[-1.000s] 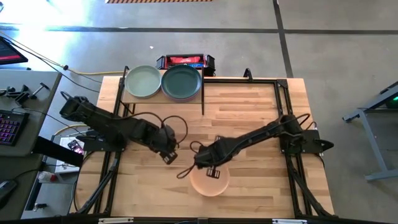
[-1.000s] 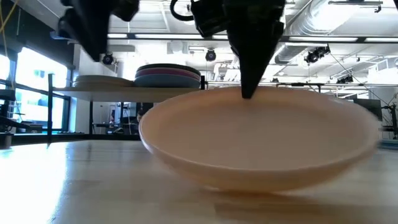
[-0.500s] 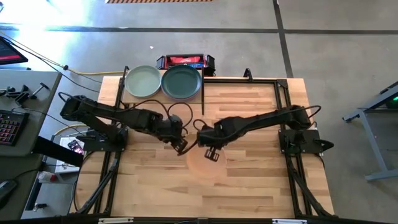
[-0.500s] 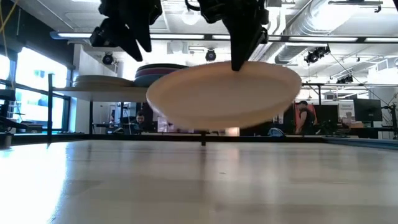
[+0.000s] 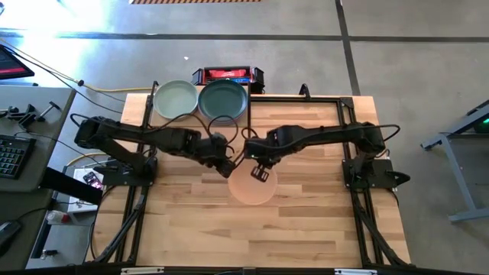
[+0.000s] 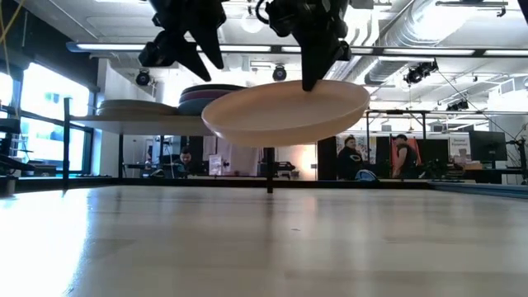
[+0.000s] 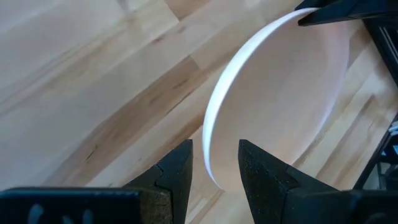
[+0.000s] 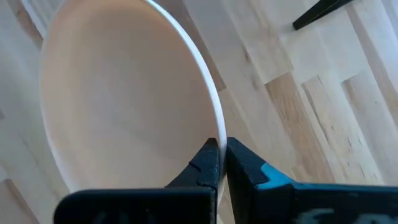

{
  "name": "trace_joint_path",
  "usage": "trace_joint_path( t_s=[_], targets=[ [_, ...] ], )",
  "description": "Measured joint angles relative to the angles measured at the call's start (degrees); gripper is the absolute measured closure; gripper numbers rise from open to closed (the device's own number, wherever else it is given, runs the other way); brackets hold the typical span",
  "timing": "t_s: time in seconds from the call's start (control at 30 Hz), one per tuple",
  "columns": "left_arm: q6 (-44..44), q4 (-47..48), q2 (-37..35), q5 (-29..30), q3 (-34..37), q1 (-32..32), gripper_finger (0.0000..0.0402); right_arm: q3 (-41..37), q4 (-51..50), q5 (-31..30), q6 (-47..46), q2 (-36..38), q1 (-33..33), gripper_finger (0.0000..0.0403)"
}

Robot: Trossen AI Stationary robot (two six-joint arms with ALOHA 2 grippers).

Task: Place and stack plates onto a shelf
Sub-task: Stack the light red plate on top of the light green plate on the shelf

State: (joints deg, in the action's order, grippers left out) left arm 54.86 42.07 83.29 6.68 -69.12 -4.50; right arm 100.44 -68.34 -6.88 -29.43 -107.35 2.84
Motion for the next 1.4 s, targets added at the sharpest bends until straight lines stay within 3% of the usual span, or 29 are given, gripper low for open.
trace_joint_path(
  t_s=[0.97,1.4],
  targets=[
    [-4.99,-2.5,-0.04,-0.09,0.01,3.79,0.0288,0.0,4.51,1.43,4.43,5.79,-4.73,0.0403],
    [-5.16,-2.94,-0.04,-0.07,0.01,3.79,0.0389,0.0,3.87,2.59,5.63,5.84,-4.86,0.0403]
  ],
)
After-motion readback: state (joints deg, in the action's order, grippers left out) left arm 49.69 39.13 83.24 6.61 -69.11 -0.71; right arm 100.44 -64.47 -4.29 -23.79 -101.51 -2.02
